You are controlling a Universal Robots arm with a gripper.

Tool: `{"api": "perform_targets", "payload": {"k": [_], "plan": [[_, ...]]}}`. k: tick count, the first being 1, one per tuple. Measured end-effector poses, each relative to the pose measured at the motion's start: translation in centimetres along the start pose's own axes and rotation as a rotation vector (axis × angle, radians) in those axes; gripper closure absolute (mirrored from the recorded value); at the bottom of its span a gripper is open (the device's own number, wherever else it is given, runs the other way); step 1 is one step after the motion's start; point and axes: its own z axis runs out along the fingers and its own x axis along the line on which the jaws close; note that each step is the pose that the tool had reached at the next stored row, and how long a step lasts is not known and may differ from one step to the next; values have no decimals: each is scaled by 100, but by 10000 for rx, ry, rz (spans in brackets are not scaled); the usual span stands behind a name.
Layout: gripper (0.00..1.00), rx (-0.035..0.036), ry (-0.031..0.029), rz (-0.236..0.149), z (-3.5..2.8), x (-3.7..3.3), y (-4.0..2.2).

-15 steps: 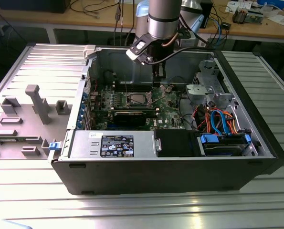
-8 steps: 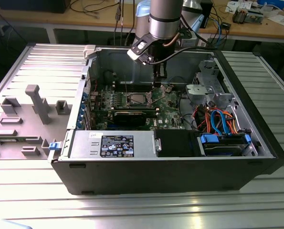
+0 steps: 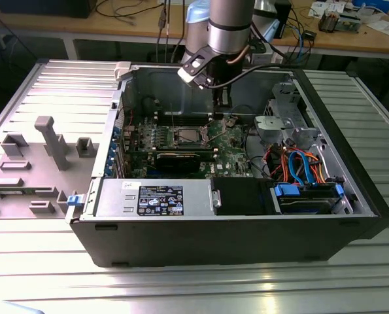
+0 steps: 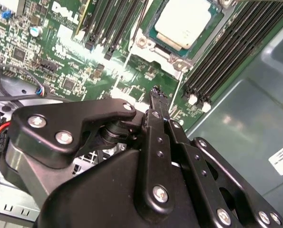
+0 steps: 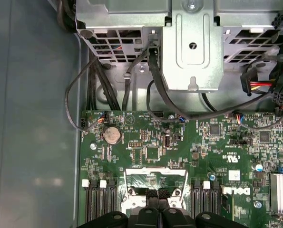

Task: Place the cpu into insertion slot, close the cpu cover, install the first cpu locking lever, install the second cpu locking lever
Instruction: 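Close the cpu cover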

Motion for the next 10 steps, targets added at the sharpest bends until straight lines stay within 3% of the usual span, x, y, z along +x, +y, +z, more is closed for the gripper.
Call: {"api": "perform_targets", "payload": {"k": [1,7,10], "plan": [[89,1,0,0,1,-1,37],[89,2,0,0,5,-2,120],[89,2,0,0,6,-2,127]]}}
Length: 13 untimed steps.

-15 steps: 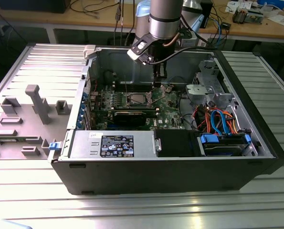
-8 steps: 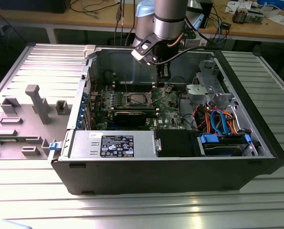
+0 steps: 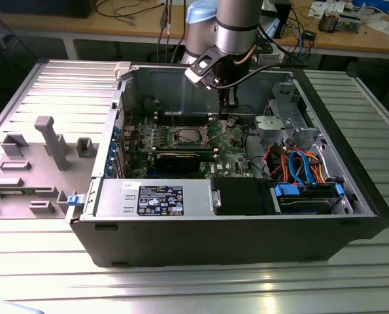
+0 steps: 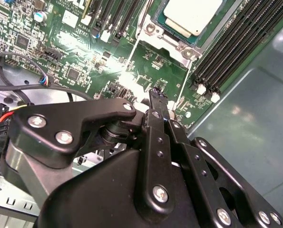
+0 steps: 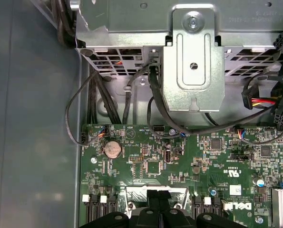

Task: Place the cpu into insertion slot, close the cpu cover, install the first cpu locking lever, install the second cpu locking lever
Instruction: 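Close the cpu cover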

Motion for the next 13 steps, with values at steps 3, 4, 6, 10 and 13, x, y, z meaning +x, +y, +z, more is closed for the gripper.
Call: {"api": "perform_targets", "payload": {"k": [3,4,6,10,13], "plan": [[89,0,0,-1,0,0,5],[89,0,0,0,0,0,8],[89,0,1,-1,1,0,12],[89,0,1,-1,1,-5,21],[89,2,3,-70,2,-9,38]]}}
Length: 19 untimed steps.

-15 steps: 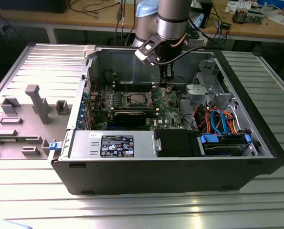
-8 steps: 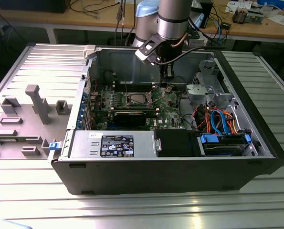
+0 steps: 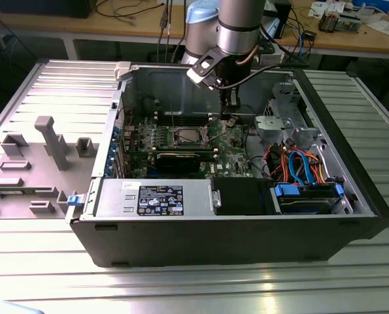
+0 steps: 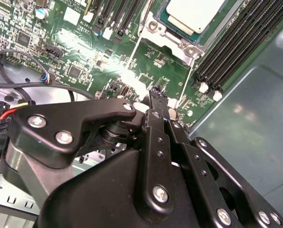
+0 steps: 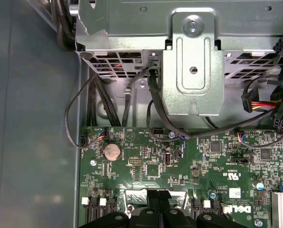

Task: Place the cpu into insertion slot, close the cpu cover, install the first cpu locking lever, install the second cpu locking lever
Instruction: 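Close the cpu cover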

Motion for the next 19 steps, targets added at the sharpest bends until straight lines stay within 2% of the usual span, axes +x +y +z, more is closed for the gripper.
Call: {"api": "perform_targets", "payload": {"k": [3,7,8,10,14,19], "plan": [[89,3,6,-146,1,-4,21],[89,25,9,-219,26,-7,129],[89,41,13,-278,43,-7,179],[89,48,21,-482,103,8,211],[89,52,31,-722,201,26,211],[89,53,35,-768,212,27,156]]}}
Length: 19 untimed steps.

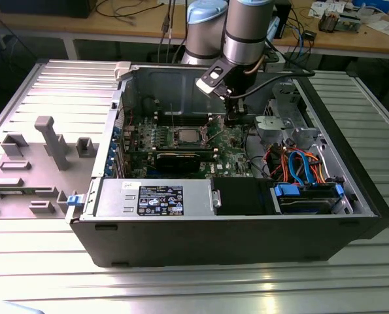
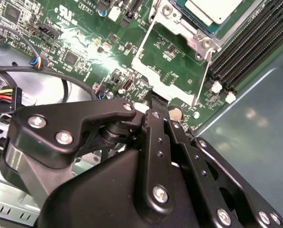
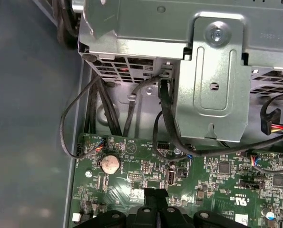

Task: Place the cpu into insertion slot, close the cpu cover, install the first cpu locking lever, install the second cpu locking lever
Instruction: 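Close the cpu cover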

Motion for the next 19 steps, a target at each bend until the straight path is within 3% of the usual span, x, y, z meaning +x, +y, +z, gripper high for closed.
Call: {"api": "perform_targets", "payload": {"k": [19], "plan": [[89,0,1,0,0,4,-31]]}}
